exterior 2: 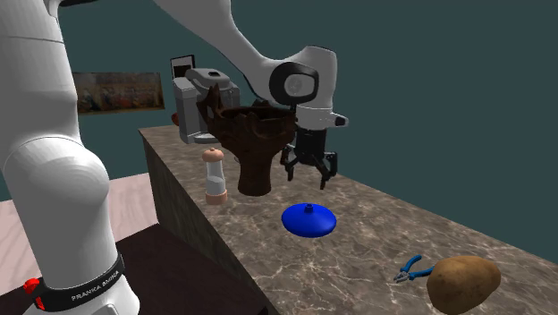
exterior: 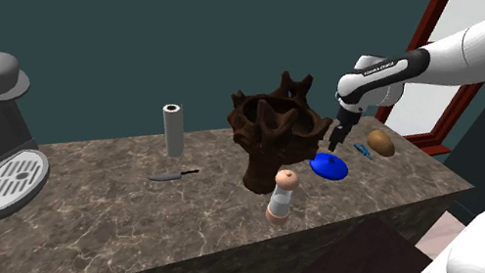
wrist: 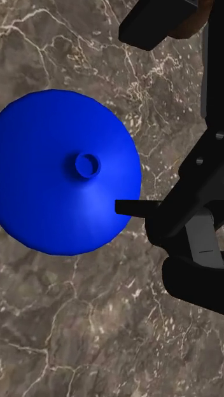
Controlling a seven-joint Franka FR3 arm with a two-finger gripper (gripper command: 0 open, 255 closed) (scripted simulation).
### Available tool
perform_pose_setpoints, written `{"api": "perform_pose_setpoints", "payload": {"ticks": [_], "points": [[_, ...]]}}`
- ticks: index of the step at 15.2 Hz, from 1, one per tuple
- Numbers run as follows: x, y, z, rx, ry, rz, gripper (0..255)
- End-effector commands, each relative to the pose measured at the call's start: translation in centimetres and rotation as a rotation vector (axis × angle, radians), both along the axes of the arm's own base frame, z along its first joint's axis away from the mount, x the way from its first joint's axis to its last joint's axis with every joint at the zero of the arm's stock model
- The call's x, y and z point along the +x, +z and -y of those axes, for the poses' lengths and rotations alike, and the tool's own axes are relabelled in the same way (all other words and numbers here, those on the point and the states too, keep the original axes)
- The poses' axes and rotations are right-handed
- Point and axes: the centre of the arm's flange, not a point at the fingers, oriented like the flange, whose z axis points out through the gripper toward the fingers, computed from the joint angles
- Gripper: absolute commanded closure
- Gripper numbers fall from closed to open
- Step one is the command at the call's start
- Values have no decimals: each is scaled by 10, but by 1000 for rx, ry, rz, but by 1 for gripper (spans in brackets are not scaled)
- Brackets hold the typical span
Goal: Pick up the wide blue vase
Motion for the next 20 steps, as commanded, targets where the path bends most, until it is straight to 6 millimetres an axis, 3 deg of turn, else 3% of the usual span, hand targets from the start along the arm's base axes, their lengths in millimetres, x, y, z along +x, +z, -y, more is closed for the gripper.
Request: {"api": "perform_pose_setpoints", "payload": {"ticks": [1, 10, 11, 20], "points": [[6, -17, 11, 0, 8, -5, 0], [6, -57, 11, 0, 8, -5, 0], [5, -57, 11, 0, 8, -5, 255], [6, -57, 11, 0, 8, -5, 255]]}}
